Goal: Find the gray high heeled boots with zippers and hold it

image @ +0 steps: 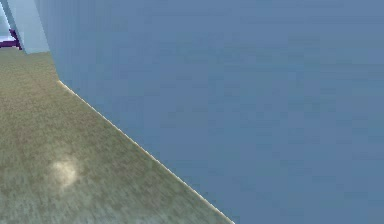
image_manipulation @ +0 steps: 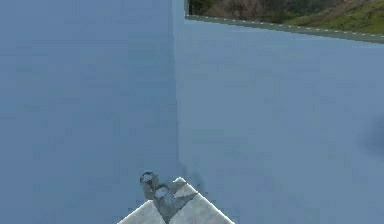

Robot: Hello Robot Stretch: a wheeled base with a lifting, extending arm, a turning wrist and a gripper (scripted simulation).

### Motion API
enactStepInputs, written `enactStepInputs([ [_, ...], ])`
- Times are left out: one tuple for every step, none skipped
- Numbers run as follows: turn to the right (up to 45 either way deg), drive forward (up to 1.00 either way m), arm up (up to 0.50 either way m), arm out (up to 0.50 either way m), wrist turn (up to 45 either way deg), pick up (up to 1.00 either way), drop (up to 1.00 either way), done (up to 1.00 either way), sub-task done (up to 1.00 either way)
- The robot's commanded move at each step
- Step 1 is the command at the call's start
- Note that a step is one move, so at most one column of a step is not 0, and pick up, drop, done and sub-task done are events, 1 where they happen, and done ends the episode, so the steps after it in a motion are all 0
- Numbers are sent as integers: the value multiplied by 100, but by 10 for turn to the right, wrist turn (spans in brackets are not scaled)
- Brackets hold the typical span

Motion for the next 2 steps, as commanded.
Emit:
enactStepInputs([
  [0,0,0,50,0,0,0,0,0],
  [0,0,0,0,450,0,0,0,0],
])
